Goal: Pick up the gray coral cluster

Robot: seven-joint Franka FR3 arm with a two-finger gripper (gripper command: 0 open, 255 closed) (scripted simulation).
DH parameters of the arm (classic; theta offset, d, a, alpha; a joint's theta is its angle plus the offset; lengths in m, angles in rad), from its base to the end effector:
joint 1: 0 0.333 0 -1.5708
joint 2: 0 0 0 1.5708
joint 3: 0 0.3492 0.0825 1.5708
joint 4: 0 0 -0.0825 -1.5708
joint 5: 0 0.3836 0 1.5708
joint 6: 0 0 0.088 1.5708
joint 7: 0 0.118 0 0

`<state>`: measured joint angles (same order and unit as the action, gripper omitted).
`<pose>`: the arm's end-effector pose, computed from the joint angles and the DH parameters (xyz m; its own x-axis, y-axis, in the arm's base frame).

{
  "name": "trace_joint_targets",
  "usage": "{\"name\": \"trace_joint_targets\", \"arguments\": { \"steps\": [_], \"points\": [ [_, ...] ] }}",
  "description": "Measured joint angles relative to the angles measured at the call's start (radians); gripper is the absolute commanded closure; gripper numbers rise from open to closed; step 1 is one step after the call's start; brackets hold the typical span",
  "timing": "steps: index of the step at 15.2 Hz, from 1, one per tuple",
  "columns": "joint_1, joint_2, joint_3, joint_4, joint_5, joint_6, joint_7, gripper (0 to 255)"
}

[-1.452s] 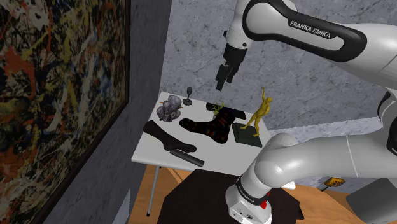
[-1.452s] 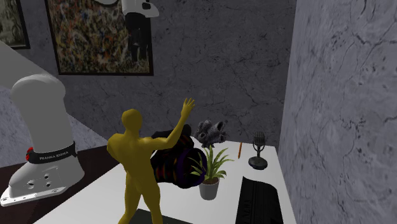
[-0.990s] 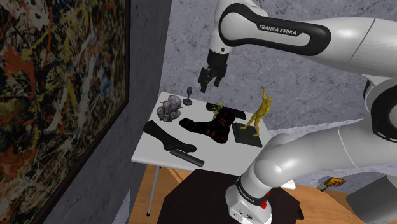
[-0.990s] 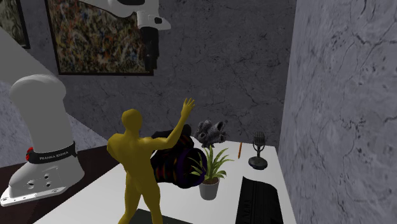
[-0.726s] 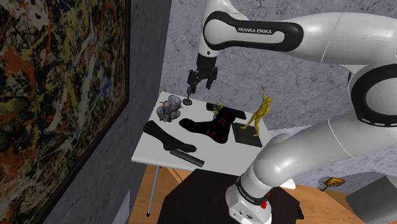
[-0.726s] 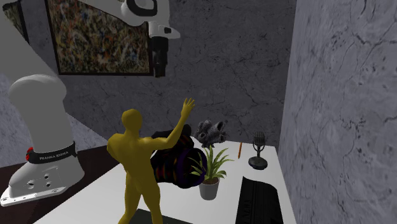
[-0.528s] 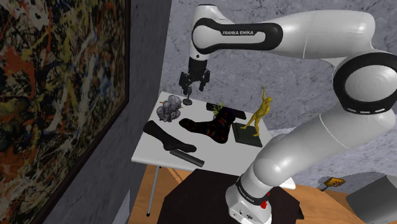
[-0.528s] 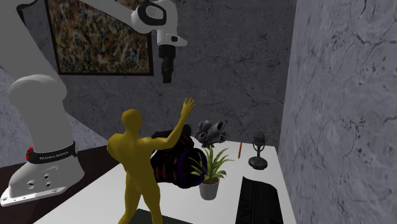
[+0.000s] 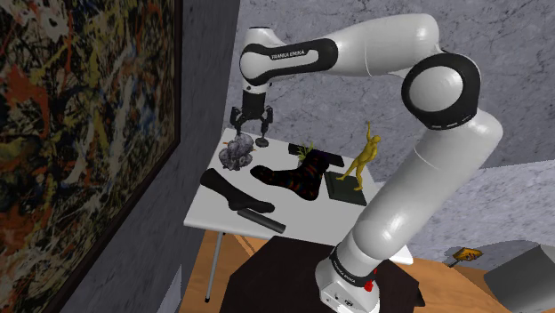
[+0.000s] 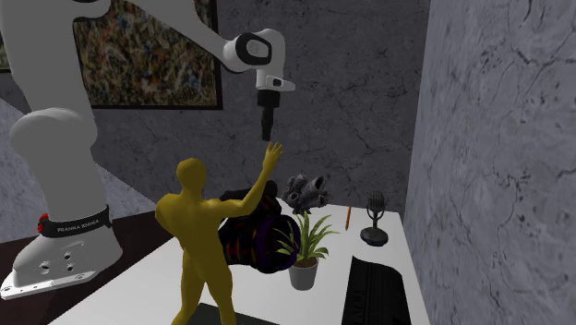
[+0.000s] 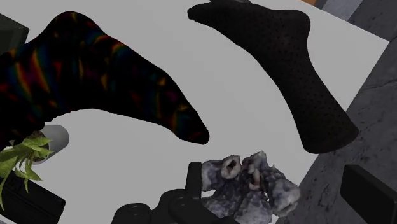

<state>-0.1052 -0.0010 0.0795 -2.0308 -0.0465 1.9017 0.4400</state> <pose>0.5346 -0.0176 0.4581 0.8951 -0.4350 -0.0981 -0.4270 -0.8995 0.0923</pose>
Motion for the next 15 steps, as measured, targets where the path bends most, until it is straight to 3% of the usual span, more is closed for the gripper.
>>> {"name": "trace_joint_targets", "arguments": {
  "steps": [12,15],
  "points": [
    [-0.025,0.457,-0.053,0.366,0.03,0.044,0.248,0],
    [-0.027,0.513,-0.059,0.413,0.036,0.049,0.27,0]
  ]
}}
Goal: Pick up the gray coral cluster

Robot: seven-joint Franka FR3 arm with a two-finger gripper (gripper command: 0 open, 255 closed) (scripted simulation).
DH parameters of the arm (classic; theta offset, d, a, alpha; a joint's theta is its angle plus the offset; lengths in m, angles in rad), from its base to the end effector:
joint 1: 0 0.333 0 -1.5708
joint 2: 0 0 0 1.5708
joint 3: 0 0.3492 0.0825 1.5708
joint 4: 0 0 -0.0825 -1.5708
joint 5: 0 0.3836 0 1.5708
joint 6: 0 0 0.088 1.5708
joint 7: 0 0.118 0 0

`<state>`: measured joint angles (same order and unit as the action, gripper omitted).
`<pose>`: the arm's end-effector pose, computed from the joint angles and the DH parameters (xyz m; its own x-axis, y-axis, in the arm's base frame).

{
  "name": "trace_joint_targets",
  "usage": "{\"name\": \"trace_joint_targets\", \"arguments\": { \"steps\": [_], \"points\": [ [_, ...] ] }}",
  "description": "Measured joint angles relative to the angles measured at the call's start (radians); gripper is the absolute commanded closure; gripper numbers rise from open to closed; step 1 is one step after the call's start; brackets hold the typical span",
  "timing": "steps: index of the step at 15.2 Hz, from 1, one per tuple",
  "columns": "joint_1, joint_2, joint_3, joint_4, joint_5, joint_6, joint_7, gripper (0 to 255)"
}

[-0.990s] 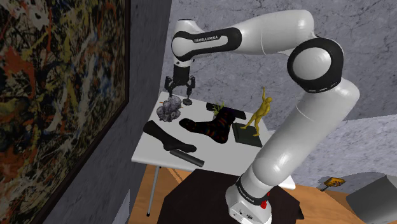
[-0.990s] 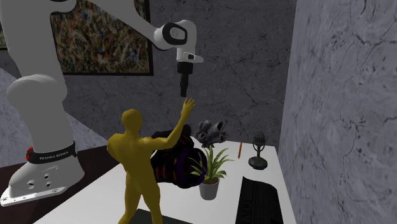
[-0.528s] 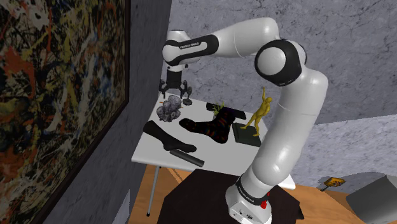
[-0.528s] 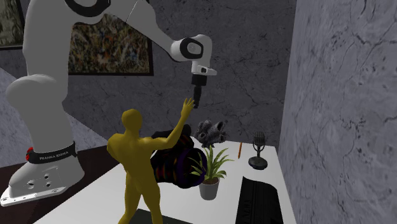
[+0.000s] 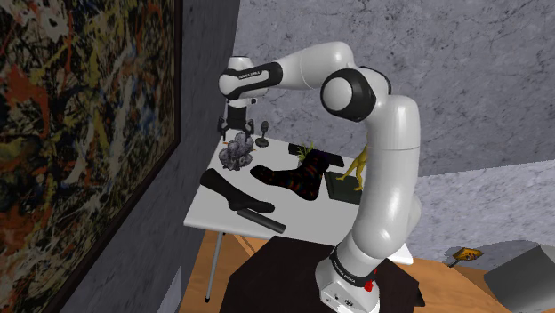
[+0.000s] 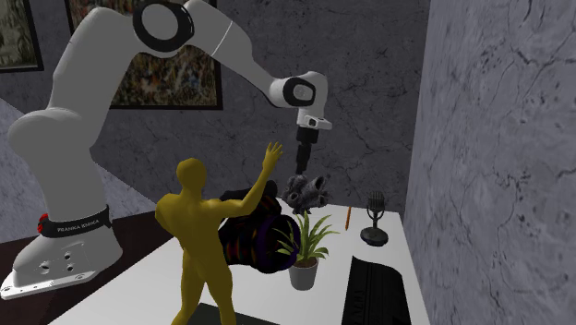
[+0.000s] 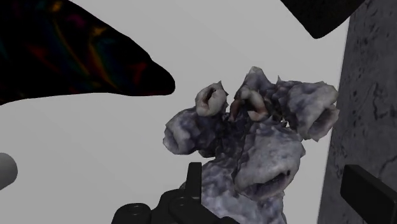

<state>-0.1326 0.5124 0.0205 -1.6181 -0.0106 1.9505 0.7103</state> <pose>0.6729 -0.0783 0.3314 0.6705 -0.7293 -0.1363 -0.7203 -0.6839 0.1158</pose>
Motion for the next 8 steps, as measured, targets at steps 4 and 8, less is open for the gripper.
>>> {"name": "trace_joint_targets", "arguments": {
  "steps": [4,8],
  "points": [
    [0.0,0.033,-0.001,-0.006,0.0,0.039,0.003,0],
    [0.0,0.05,-0.001,-0.015,0.0,0.065,0.004,255]
  ]
}}
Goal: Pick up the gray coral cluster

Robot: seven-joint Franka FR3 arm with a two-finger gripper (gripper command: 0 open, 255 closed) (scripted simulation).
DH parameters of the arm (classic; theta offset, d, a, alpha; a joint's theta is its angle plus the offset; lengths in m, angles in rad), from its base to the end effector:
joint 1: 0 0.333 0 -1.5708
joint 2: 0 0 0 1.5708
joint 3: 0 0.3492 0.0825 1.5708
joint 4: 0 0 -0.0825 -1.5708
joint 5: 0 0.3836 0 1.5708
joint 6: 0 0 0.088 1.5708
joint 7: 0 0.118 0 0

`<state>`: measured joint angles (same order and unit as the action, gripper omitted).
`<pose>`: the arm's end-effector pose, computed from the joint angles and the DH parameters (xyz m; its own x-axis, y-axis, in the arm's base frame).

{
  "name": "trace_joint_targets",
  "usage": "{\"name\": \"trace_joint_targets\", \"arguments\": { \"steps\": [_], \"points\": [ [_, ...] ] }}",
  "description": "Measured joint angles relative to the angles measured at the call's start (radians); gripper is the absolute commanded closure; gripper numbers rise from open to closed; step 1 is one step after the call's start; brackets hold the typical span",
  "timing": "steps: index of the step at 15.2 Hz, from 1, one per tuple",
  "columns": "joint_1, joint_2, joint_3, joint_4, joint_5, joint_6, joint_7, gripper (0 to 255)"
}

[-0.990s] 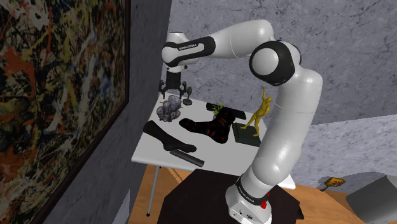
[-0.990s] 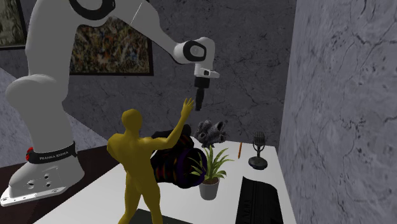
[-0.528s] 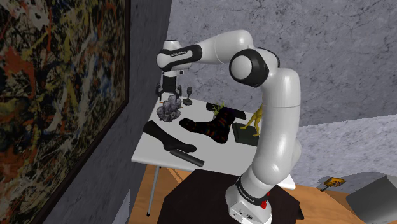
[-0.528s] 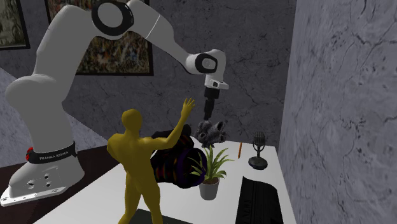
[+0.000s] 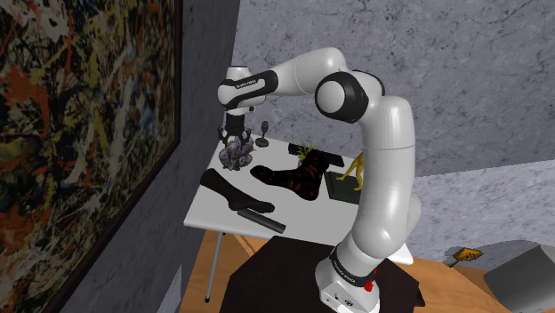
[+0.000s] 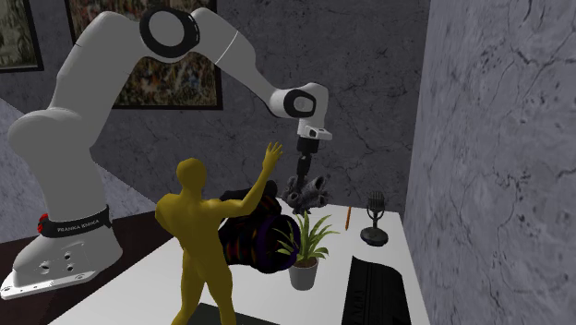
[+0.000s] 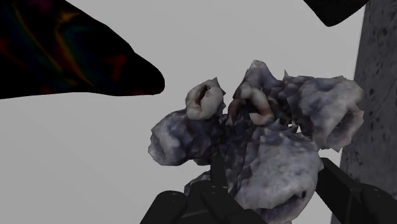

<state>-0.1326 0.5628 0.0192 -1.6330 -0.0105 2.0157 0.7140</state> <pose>0.6763 -0.0794 0.2950 0.6670 -0.7324 -0.1364 -0.7235 -0.6805 0.1159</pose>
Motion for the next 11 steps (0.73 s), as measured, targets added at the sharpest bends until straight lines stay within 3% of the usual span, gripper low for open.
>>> {"name": "trace_joint_targets", "arguments": {
  "steps": [11],
  "points": [
    [0.0,-0.008,0.0,0.002,0.0,-0.01,0.001,255]
  ]
}}
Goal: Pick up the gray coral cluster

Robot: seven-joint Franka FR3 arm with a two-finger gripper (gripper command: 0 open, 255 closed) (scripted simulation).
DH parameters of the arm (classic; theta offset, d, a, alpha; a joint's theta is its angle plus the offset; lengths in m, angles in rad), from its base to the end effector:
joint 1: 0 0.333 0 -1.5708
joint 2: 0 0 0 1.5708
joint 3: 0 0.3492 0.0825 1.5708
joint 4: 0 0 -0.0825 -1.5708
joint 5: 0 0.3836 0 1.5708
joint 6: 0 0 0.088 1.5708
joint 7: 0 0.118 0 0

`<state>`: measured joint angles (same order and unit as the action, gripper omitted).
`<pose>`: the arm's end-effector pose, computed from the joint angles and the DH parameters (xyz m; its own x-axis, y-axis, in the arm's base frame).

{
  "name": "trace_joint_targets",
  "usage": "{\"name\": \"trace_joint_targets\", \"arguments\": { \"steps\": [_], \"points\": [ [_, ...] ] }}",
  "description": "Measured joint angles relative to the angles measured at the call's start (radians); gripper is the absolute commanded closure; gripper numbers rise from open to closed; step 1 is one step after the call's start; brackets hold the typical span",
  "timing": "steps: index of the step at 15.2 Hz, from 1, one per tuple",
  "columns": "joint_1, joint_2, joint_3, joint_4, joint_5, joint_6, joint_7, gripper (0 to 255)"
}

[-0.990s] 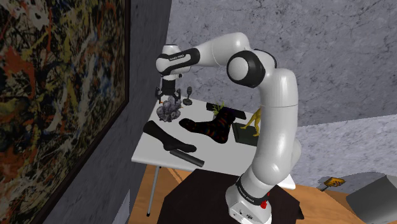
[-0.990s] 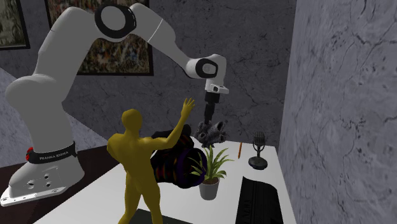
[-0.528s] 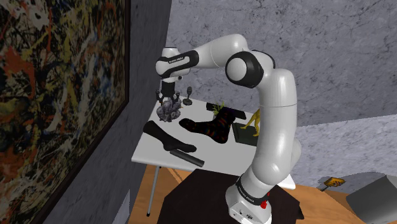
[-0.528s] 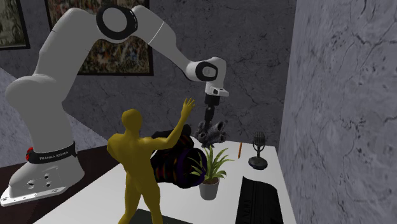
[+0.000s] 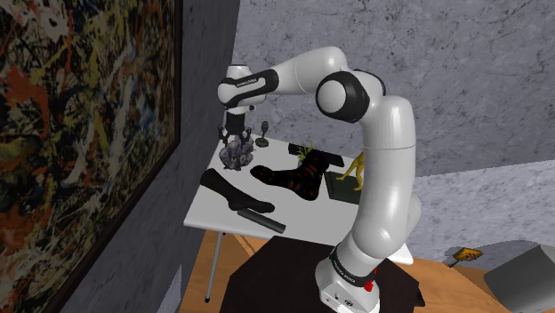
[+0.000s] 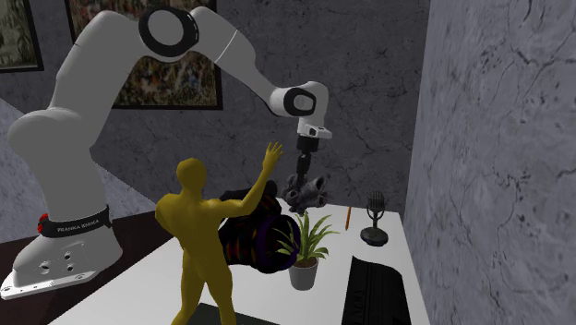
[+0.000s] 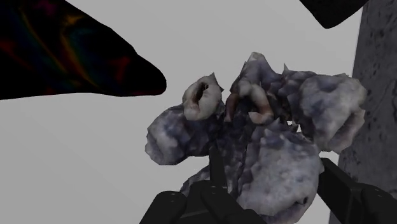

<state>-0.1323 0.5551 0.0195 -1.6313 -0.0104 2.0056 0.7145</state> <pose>0.6757 -0.0789 0.3003 0.6669 -0.7324 -0.1369 -0.7234 -0.6805 0.1164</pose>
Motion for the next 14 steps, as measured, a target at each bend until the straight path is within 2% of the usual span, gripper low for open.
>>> {"name": "trace_joint_targets", "arguments": {
  "steps": [14],
  "points": [
    [-0.001,-0.075,0.001,0.07,0.002,-0.146,-0.002,255]
  ]
}}
